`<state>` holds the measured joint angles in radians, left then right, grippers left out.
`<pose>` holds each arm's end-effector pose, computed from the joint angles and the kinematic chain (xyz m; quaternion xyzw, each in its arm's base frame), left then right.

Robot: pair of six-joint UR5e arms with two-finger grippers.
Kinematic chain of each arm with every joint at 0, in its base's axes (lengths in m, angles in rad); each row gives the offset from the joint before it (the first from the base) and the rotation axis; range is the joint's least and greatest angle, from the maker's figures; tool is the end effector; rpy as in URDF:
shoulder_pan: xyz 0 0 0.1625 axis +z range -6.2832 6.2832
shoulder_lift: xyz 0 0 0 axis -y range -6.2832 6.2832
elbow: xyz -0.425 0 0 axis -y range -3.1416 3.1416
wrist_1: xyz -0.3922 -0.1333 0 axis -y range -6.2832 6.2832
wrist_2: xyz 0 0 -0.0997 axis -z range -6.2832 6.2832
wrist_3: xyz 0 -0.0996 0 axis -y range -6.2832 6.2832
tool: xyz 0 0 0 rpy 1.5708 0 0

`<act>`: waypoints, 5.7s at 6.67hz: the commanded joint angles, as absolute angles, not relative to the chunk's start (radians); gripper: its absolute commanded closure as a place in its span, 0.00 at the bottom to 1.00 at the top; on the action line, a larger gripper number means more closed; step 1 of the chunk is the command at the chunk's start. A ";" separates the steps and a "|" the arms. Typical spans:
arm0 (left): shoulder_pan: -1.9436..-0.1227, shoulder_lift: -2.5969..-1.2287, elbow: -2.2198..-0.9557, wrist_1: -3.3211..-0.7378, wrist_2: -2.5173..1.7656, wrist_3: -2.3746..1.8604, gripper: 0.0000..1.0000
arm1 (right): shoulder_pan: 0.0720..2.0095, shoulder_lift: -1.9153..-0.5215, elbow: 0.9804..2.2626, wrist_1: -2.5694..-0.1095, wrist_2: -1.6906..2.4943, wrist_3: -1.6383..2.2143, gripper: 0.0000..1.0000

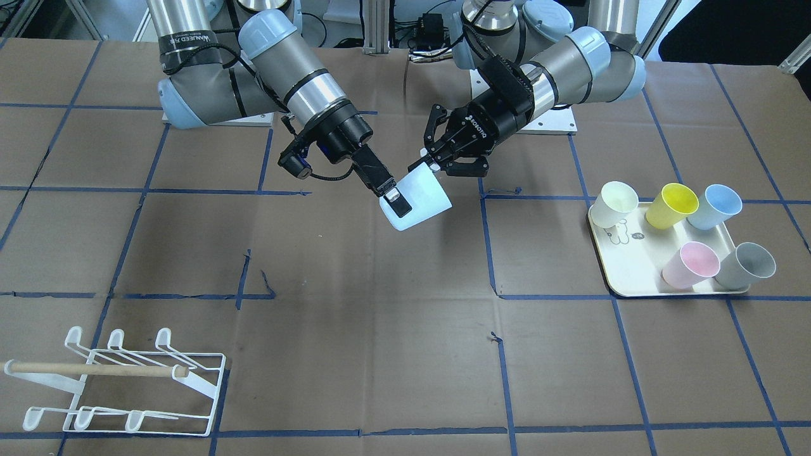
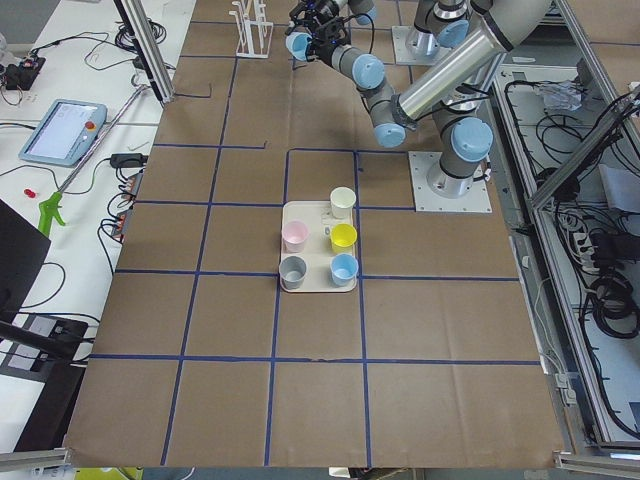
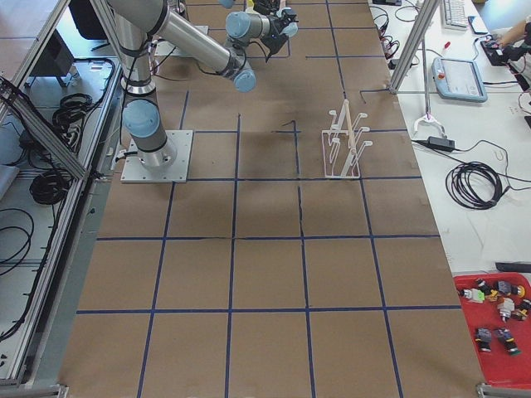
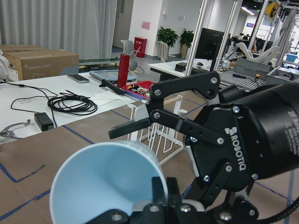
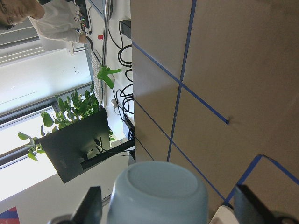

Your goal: Transfer IKEA cup to right arm and place on rack

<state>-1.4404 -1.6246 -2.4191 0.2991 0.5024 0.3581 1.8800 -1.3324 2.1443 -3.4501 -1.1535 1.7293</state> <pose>-0.1716 -0.3877 0.3341 -0.3219 -0.7300 0.4975 0.3405 0.3170 -0.4216 0.3343 0.4691 0.7074 -0.1089 0.5173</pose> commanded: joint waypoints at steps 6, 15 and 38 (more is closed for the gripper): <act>-1.442 -1.624 -2.419 0.299 0.502 0.348 0.98 | 1.885 -1.327 2.128 -3.450 -1.154 1.732 0.13; -1.421 -1.609 -2.402 0.302 0.517 0.270 0.01 | 1.884 -1.335 2.131 -3.448 -1.135 1.730 0.68; -1.400 -1.418 -1.788 -1.578 1.583 0.134 0.00 | 1.425 -0.956 1.781 -3.566 -1.410 -0.022 0.91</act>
